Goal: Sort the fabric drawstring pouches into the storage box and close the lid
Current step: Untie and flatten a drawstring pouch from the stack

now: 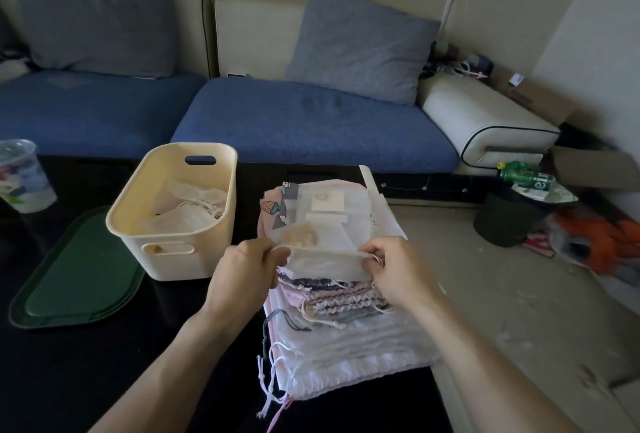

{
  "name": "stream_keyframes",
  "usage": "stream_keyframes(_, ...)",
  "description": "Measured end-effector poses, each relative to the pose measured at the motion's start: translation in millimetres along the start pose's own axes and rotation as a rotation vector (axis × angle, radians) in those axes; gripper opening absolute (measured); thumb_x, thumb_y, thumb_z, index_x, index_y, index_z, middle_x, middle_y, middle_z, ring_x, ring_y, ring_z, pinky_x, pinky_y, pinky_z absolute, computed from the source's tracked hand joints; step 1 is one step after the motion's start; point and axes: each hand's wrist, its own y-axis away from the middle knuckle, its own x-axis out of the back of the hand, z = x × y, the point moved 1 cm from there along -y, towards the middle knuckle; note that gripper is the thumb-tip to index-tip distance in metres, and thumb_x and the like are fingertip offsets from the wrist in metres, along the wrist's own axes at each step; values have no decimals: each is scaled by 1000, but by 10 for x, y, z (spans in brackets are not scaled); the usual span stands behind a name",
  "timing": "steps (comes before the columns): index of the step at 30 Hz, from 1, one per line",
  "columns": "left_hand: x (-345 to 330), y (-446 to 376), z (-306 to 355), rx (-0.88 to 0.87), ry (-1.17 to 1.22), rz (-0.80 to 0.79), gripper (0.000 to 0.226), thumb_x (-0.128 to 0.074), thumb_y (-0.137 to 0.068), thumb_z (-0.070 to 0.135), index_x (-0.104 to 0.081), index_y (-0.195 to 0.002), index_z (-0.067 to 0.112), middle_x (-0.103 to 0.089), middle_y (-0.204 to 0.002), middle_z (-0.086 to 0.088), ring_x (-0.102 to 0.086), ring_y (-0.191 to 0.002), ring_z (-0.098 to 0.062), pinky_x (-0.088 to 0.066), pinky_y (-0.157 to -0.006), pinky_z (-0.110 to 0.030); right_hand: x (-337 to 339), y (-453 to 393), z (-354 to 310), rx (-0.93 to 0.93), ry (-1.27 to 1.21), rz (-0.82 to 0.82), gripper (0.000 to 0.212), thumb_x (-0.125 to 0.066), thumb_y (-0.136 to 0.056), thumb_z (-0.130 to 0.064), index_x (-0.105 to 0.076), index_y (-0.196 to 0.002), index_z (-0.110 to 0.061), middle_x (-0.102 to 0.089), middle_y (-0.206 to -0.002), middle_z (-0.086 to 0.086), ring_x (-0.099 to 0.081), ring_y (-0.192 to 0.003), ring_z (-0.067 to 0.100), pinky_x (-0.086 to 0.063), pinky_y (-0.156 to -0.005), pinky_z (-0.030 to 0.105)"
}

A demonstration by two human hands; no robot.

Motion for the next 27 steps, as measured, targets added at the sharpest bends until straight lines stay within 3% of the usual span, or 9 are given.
stream_keyframes(3, 32, -31, -18, 44, 49, 31, 36, -51, -102, 30, -61, -70, 17, -61, -59, 8, -55, -51, -7, -44, -52, -27, 20, -21, 114, -86, -143, -129, 24, -70, -91, -8, -73, -88, -31, -76, -85, -9, -72, -80, 12, -58, -74, 29)
stream_keyframes(5, 47, -51, -10, 125, 142, 24, 48, -43, -105, 35, -53, -63, 12, -56, -53, 5, -48, -46, -7, -41, -53, -28, 67, -7, 152, -86, -213, -204, 20, -69, -93, -8, -74, -95, -27, -77, -81, -6, -74, -75, 16, -60, -78, 41)
stream_keyframes(9, 73, -48, 49, 316, 444, 62, 59, -36, -106, 36, -52, -56, 9, -54, -53, -9, -46, -49, -19, -40, -56, -32, 219, 12, 149, -45, -313, -305, 21, -59, -100, -9, -71, -103, -26, -76, -77, -10, -72, -72, 10, -56, -70, 30)
stream_keyframes(12, 71, -48, 90, 472, 767, 115, 56, -47, -102, 24, -54, -46, 18, -58, -59, -12, -49, -56, -23, -39, -58, -36, 286, 18, 162, -63, -363, -342, 21, -56, -101, -6, -71, -107, -18, -76, -78, -4, -71, -71, 14, -56, -66, 25)
stream_keyframes(15, 86, -50, 130, 488, 1067, 125, 34, -54, -94, 10, -69, -64, 8, -68, -70, -13, -61, -69, -25, -46, -69, -37, 307, 5, 200, -108, -384, -276, 12, -63, -98, -14, -72, -91, -12, -74, -70, 1, -68, -64, 15, -56, -66, 31)
stream_keyframes(19, 103, -57, 219, 436, 1281, 32, 47, -50, -97, 14, -75, -57, 13, -72, -77, -12, -66, -82, -24, -48, -90, -38, 352, -28, 253, -125, -216, -193, 41, -61, -98, -41, -63, -65, -16, -63, -55, -2, -57, -52, 9, -50, -71, 31)
stream_keyframes(21, 87, -63, 230, 506, 1370, 40, 57, -47, -100, 21, -62, -45, 14, -61, -60, -8, -63, -65, -21, -48, -85, -39, 312, -7, 232, -109, -139, -224, 51, -54, -99, -47, -59, -59, -17, -63, -52, -5, -58, -51, 8, -49, -70, 32)
stream_keyframes(23, 61, -61, 183, 591, 1447, 89, 60, -46, -100, 23, -38, -41, 18, -37, -47, -2, -43, -45, -18, -46, -74, -35, 245, 8, 218, -113, -110, -287, 57, -49, -100, -51, -61, -57, -16, -68, -56, 0, -63, -55, 12, -50, -74, 32)
stream_keyframes(27, 109, -53, 111, 654, 1434, 112, 54, -45, -97, 21, -23, -48, 22, -13, -47, 4, -11, -43, -13, -21, -44, -26, 268, -24, 194, -156, -157, -258, 58, -51, -101, -48, -65, -56, -15, -70, -60, 4, -63, -56, 12, -50, -74, 31)
